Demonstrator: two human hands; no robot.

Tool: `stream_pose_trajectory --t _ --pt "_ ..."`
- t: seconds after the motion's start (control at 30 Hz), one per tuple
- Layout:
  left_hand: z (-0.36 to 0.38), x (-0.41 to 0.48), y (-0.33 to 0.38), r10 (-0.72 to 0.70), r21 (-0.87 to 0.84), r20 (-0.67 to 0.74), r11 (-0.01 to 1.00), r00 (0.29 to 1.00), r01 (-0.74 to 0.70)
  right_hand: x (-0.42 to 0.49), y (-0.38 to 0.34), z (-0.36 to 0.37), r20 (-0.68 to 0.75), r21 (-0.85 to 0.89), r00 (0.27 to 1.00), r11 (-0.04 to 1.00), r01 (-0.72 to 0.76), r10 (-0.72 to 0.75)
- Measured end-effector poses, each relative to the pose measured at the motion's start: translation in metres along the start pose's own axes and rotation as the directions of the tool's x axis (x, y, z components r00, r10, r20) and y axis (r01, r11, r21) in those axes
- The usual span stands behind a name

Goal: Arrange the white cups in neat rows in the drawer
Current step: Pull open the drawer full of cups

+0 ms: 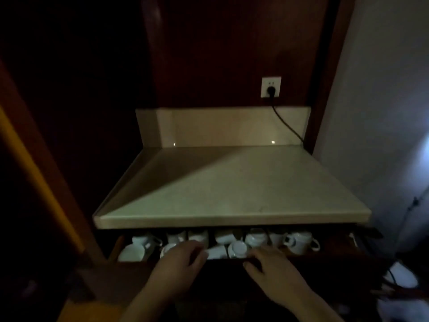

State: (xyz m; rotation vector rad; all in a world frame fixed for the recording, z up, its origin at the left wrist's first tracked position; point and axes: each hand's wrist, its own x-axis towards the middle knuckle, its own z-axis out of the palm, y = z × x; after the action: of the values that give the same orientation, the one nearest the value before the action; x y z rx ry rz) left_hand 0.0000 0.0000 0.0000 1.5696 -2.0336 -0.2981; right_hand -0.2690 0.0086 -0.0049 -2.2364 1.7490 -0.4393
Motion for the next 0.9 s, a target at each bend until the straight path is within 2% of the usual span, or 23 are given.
stream_pose_trajectory --t 0.07,0.17,0.3,0.4,0.57,0.7,0.77,0.83,0.9 --pt "0.010 0.003 0.002 0.053 0.188 0.096 0.980 0.994 -0.070 0.010 -0.005 0.006 0.047 -0.201 0.998 0.979 -0.020 0.031" --pt "0.028 -0.008 -0.008 0.032 0.335 0.107 0.940 0.994 -0.066 0.000 -0.002 0.026 0.065 -0.304 0.994 0.951 -0.059 0.083" --pt "0.035 -0.012 -0.010 0.072 0.314 0.006 0.947 0.997 -0.071 0.001 -0.001 0.027 -0.020 -0.275 0.997 0.958 -0.083 0.081" --pt "0.039 -0.027 -0.010 0.110 0.337 -0.009 0.936 0.994 -0.100 -0.009 -0.004 0.029 -0.102 -0.230 0.994 0.971 -0.065 0.042" --pt "0.032 -0.061 0.005 0.078 0.346 0.006 0.935 0.997 -0.075 -0.042 -0.012 0.033 -0.188 -0.191 0.982 0.981 -0.038 0.001" --pt "0.023 -0.084 0.027 -0.063 0.337 0.091 0.941 0.994 0.029 -0.074 -0.015 0.016 0.010 -0.175 1.000 0.985 -0.005 0.007" --pt "0.023 -0.080 0.040 -0.102 0.235 0.168 0.970 0.981 0.061 -0.081 -0.014 0.002 0.148 -0.153 0.988 0.988 -0.014 0.037" --pt "0.029 -0.078 0.052 -0.070 0.198 0.261 0.980 0.963 0.017 -0.087 -0.007 -0.007 0.211 -0.196 0.974 0.980 -0.038 0.080" --pt "0.034 -0.087 0.063 -0.054 0.298 0.369 0.953 0.928 -0.063 -0.096 0.000 -0.010 0.266 -0.212 0.951 0.972 -0.102 0.158"
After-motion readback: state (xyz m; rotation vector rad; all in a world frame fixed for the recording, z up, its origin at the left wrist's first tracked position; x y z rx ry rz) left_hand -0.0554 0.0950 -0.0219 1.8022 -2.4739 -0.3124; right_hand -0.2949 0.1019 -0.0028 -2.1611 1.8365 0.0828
